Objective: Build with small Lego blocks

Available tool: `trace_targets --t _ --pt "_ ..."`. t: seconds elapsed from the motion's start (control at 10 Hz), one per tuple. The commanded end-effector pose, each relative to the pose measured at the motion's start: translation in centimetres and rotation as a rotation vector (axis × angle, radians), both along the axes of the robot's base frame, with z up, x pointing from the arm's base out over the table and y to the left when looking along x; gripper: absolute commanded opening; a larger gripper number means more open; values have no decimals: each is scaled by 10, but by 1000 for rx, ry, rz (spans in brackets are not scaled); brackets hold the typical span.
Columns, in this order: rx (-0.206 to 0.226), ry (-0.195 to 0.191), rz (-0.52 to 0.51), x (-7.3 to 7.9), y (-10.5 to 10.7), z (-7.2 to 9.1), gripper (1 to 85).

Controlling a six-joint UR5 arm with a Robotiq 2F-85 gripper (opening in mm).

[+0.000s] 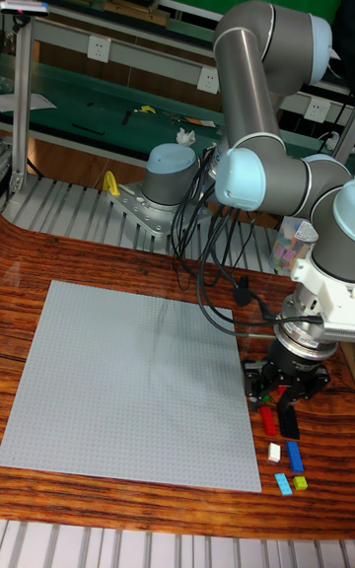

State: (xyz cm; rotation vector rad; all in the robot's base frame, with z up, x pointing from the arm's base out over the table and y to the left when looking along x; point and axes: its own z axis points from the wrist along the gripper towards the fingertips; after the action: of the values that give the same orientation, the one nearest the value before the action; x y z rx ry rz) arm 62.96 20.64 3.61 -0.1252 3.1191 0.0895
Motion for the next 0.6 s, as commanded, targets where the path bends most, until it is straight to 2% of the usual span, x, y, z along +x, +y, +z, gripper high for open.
trace_targets --t 0.0,0.3,0.5 --pt "19 -15 8 4 4 2 467" --pt "38 -29 -10 18 20 -4 467" --pt "46 -40 -17 22 29 -8 467"
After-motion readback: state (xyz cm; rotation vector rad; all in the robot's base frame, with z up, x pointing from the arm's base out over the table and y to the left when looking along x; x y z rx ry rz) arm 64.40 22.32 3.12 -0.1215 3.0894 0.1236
